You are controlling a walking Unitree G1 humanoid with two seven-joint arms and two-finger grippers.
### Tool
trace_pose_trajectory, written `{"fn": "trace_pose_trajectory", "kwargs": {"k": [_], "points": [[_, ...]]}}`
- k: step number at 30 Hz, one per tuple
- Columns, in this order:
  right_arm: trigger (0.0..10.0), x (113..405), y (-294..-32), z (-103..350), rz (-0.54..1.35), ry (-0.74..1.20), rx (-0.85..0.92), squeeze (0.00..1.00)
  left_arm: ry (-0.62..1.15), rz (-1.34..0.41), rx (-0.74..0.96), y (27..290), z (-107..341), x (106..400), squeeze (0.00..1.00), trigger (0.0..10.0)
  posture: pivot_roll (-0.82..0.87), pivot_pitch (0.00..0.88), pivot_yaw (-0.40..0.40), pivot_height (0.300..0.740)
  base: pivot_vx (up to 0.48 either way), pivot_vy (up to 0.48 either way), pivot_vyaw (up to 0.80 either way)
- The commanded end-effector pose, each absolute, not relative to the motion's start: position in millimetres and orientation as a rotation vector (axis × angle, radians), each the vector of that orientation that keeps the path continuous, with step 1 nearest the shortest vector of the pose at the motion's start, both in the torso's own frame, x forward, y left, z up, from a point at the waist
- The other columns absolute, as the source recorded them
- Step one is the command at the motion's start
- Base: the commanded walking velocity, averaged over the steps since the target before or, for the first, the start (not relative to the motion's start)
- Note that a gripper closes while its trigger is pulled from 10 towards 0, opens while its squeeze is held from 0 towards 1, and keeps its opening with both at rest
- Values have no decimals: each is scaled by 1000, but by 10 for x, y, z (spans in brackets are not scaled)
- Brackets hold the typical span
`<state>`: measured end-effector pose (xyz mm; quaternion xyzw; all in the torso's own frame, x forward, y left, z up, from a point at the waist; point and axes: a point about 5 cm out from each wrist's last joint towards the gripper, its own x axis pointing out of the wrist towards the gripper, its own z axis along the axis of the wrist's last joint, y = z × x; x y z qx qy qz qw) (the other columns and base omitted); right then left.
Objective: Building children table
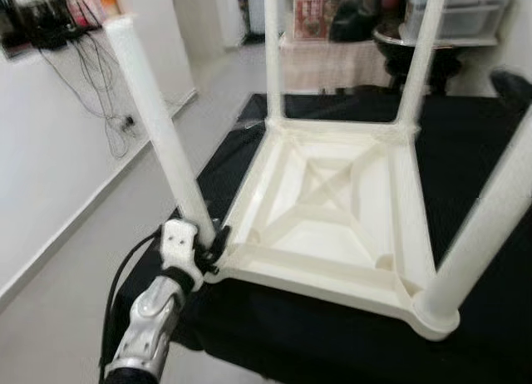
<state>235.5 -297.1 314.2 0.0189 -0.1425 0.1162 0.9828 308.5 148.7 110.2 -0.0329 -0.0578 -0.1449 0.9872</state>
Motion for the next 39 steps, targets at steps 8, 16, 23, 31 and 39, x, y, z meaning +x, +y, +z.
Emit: {"fn": "trace_pose_trajectory", "kwargs": {"k": [8,16,23,31,39], "points": [[10000,1726,-2912,3059,451,-387,2,0,-52,-254,-51,1630,1000,3077,0,10000,-241,53,85,740,0,0,0],[10000,1514,-2684,3037,579,-406,-19,0,-64,-267,-41,1637,1057,3148,0,10000,-247,42,111,740,0,0,0],[10000,1559,-2504,3100,621,-431,-50,0,-68,-277,-36,1626,1084,3171,0,10000,-242,44,119,740,0,0,0],[10000,1506,-2640,3093,582,-407,-74,0,-66,-285,-43,1592,1075,3170,0,10000,-248,44,120,740,0,0,0],[10000,1310,-2917,2906,503,-309,-60,0,-68,-288,-47,1577,1079,3182,0,10000,-256,46,125,740,0,0,0]]}}
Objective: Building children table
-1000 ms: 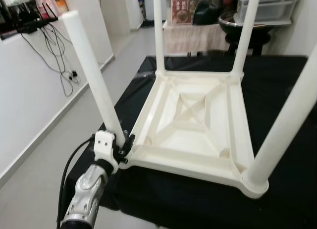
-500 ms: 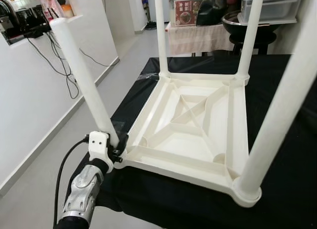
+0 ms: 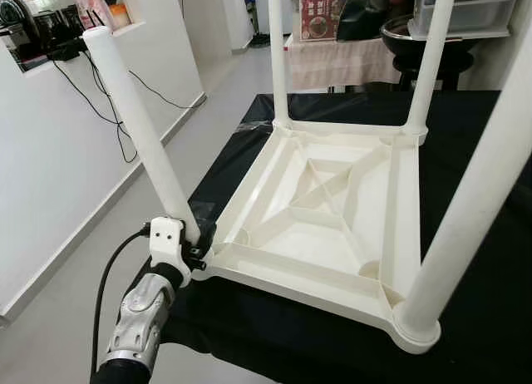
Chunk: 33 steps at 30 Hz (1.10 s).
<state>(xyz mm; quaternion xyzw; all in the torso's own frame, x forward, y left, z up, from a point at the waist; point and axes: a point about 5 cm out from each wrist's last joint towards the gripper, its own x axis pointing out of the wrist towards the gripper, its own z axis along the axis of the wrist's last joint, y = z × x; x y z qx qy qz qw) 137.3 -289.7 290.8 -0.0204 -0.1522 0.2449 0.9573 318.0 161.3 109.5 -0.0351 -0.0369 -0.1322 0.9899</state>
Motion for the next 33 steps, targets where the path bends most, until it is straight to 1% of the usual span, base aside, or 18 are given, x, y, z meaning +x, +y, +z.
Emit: {"fn": "trace_pose_trajectory", "kwargs": {"k": [1,2,3,5,12,14,15,19,22,30,33], "points": [[10000,1310,-2917,2906,503,-309,-60,0,-68,-288,-47,1577,1079,3182,0,10000,-256,46,125,740,0,0,0],[10000,1225,-2960,2844,499,-271,-58,0,-69,-290,-48,1575,1083,3189,0,10000,-261,50,130,740,0,0,0],[10000,1225,-2960,2844,499,-271,-58,0,-69,-290,-48,1575,1083,3189,0,10000,-261,50,130,740,0,0,0],[10000,1110,-2913,2786,546,-240,-41,0,-71,-294,-50,1565,1097,3201,0,10000,-270,51,135,740,0,0,0],[10000,1043,-2747,2801,660,-258,-26,0,-73,-302,-50,1545,1117,3222,0,10000,-271,53,146,740,0,0,0],[10000,1036,-2607,2856,730,-289,-37,0,-78,-306,-45,1549,1147,3251,0,10000,-273,57,158,740,0,0,0],[10000,1036,-2607,2856,730,-289,-37,0,-78,-306,-45,1549,1147,3251,0,10000,-273,57,158,740,0,0,0],[10000,1090,-2483,2899,783,-310,-57,0,-89,-309,-39,1541,1193,3287,0,10000,-266,59,158,740,0,0,0],[10000,1111,-2461,2909,790,-313,-63,0,-91,-310,-38,1539,1201,3293,0,10000,-266,60,159,740,0,0,0],[10000,1486,-2448,3009,640,-384,-92,0,-110,-298,-34,1514,1237,3315,0,10000,-257,58,144,740,0,0,0],[10000,1555,-2468,3049,596,-406,-95,0,-116,-293,-34,1512,1247,3318,0,10000,-257,57,141,740,0,0,0]]}}
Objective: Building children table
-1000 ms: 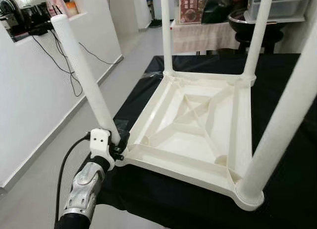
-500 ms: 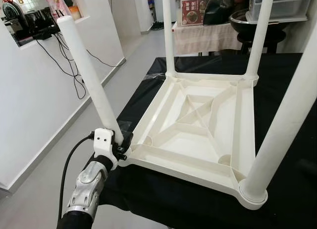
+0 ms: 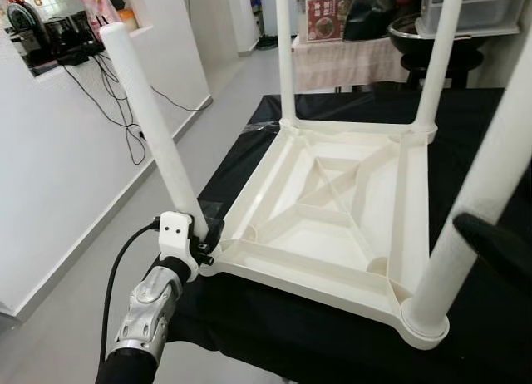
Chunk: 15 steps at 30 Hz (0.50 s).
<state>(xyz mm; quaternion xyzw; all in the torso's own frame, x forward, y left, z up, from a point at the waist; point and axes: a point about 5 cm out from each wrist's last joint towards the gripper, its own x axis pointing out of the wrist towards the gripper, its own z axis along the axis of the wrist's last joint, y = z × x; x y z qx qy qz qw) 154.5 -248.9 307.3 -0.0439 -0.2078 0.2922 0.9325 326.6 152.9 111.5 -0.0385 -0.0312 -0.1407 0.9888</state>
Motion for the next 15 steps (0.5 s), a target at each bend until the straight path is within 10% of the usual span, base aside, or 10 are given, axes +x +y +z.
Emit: {"fn": "trace_pose_trajectory", "kwargs": {"k": [1,15], "points": [[10000,1604,-2505,3078,549,-422,-92,0,-118,-288,-33,1514,1247,3322,0,10000,-256,57,143,740,0,0,0],[10000,1695,-2567,3211,442,-440,-98,0,-129,-266,-25,1505,1259,3347,0,10000,-261,53,138,740,0,0,0]]}}
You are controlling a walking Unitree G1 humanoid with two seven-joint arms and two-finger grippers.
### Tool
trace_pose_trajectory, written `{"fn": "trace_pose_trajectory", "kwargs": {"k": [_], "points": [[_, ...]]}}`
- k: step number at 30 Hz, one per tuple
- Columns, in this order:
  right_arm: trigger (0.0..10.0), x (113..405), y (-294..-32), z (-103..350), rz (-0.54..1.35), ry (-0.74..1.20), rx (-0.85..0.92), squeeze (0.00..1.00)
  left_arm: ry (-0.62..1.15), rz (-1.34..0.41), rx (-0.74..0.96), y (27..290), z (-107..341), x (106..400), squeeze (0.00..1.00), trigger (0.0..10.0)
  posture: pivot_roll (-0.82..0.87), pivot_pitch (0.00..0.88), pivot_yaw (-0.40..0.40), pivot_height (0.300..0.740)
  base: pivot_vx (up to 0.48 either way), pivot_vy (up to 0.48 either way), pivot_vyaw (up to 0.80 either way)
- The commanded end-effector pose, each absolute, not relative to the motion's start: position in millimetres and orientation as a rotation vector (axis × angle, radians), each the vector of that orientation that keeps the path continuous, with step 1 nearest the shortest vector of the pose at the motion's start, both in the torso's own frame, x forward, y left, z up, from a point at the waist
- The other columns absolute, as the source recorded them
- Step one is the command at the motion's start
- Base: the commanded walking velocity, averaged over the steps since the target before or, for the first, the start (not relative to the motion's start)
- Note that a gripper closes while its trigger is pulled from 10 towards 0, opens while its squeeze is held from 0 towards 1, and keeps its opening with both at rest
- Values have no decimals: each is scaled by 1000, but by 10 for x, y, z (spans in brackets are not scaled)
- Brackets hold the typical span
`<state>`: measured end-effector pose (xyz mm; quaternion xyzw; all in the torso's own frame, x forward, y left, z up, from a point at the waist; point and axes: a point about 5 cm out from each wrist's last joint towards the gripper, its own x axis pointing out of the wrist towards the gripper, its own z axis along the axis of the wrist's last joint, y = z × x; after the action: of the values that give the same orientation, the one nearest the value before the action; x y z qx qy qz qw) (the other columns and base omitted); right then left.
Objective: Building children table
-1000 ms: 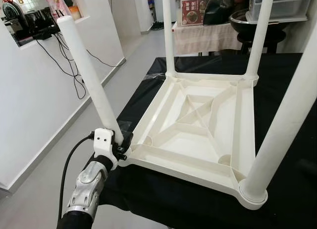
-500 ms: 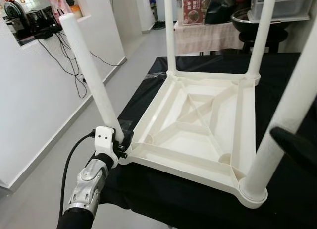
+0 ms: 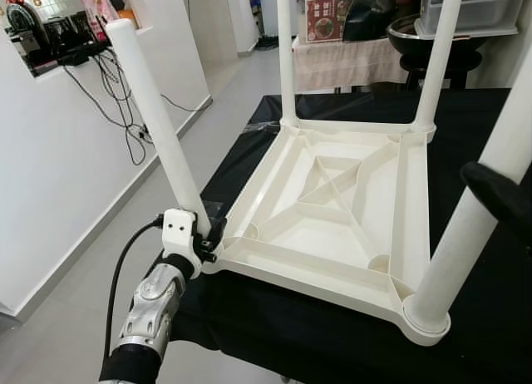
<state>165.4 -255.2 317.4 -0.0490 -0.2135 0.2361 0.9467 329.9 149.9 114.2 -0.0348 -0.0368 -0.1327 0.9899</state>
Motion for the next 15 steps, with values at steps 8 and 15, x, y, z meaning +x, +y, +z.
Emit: {"fn": "trace_pose_trajectory", "kwargs": {"k": [8,15], "points": [[10000,1845,-2796,3309,211,-389,-120,0,-131,-250,4,1500,1261,3360,0,10000,-265,54,144,740,0,0,0],[10000,1929,-2980,3390,50,-337,-111,0,-124,-248,27,1480,1241,3367,0,10000,-269,58,150,740,0,0,0]]}}
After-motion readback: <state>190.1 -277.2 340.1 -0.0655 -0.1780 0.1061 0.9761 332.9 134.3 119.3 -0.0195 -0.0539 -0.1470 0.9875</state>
